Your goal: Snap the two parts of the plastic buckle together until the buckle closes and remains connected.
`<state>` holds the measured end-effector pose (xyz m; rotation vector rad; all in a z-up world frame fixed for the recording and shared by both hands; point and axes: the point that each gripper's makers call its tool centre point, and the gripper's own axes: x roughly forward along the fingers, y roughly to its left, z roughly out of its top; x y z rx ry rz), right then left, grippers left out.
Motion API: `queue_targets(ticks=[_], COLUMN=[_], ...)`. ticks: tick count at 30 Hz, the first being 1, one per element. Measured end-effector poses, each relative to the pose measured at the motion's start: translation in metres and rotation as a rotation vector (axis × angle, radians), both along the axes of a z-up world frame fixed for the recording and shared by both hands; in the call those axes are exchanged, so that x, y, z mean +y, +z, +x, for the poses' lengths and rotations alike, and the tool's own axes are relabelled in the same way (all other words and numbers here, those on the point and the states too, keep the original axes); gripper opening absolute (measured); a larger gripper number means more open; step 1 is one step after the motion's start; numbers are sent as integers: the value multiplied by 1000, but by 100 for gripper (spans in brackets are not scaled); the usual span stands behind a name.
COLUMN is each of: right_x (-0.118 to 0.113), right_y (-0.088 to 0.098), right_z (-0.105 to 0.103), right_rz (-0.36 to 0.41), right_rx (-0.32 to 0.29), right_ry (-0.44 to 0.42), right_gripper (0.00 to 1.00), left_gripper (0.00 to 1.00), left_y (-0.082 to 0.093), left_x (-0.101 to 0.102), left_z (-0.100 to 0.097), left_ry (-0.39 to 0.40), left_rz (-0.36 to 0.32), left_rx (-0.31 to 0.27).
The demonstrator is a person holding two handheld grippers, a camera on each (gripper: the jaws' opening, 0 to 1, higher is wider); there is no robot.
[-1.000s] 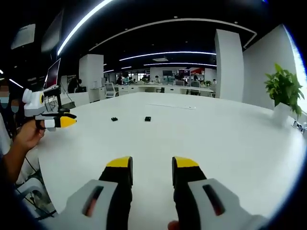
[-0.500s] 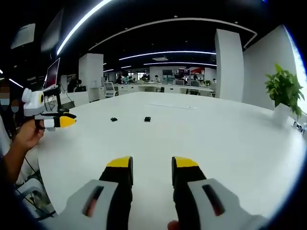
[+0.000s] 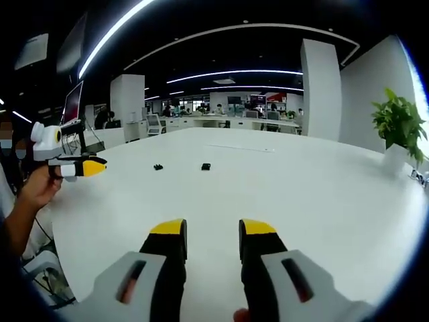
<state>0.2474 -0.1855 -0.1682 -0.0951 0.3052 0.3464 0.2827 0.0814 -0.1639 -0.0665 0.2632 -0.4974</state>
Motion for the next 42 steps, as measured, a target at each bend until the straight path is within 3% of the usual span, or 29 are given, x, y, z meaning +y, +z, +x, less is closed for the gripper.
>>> queue_targets(ticks=[33,42], right_x=[2,5], right_y=[5,10], right_z=[4,15], right_rz=[11,-5], right_rx=[-7,-9], right_ry=[2,14], right_gripper=[31,30], left_gripper=[34,35], left_y=[0,4], left_x=[6,2], left_z=[1,9], left_ry=[10,-1], left_rz=[11,15], left_rx=[0,-1])
